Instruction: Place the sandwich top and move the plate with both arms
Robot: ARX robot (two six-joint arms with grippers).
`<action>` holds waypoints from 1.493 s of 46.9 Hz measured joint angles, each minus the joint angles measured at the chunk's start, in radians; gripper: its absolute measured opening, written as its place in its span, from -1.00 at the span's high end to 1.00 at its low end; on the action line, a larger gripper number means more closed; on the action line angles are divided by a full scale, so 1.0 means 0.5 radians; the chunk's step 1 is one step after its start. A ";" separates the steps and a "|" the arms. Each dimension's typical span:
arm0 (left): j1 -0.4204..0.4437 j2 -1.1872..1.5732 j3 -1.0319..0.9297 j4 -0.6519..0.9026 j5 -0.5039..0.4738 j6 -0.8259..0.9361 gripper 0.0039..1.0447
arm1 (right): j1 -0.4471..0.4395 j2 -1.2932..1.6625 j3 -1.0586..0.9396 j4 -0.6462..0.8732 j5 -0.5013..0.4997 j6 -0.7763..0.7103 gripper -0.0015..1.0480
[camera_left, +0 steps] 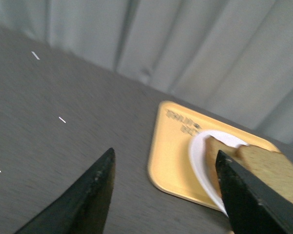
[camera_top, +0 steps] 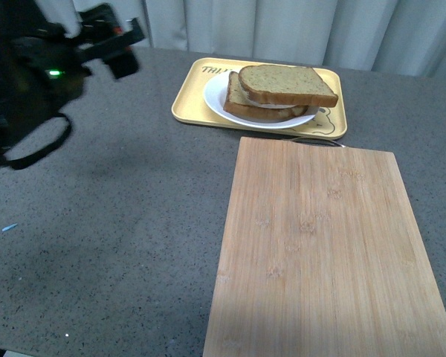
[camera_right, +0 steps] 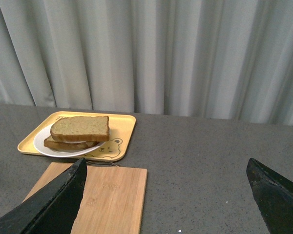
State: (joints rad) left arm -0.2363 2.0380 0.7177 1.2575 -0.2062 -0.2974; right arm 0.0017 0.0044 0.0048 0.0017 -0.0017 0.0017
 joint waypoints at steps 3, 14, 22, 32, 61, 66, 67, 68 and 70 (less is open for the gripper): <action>0.050 -0.159 -0.166 0.109 0.002 0.248 0.06 | 0.000 0.000 0.000 0.000 0.002 0.000 -0.82; 0.185 -0.626 -0.693 0.153 0.118 0.535 0.92 | 0.000 0.000 0.000 0.000 0.000 0.000 -0.82; 0.229 -0.913 -0.905 0.100 0.198 0.559 0.93 | 0.000 0.000 0.000 0.000 0.000 0.000 -0.82; 0.313 -1.316 -1.144 -0.080 0.252 0.567 0.93 | 0.000 0.000 0.000 0.000 -0.001 0.000 -0.82; 0.468 -2.543 -1.398 -1.044 0.412 0.580 0.93 | 0.000 0.000 0.000 0.000 0.000 0.000 -0.82; 0.468 -2.667 -1.398 -1.152 0.411 0.580 0.93 | 0.000 0.000 0.000 0.000 -0.001 0.000 -0.82; 0.468 -2.697 -1.398 -1.177 0.411 0.580 0.93 | 0.000 0.000 0.000 0.000 -0.001 0.000 -0.82; 0.468 -2.710 -1.398 -1.189 0.411 0.580 0.93 | 0.000 0.000 0.000 0.000 -0.001 0.000 -0.82; 0.468 -2.768 -1.399 -1.239 0.411 0.580 0.93 | 0.000 0.000 0.000 0.000 -0.001 0.000 -0.82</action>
State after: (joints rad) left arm -0.0025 0.6540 0.0181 0.6380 -0.0006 -0.0074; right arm 0.0017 0.0044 0.0048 0.0017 -0.0021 0.0017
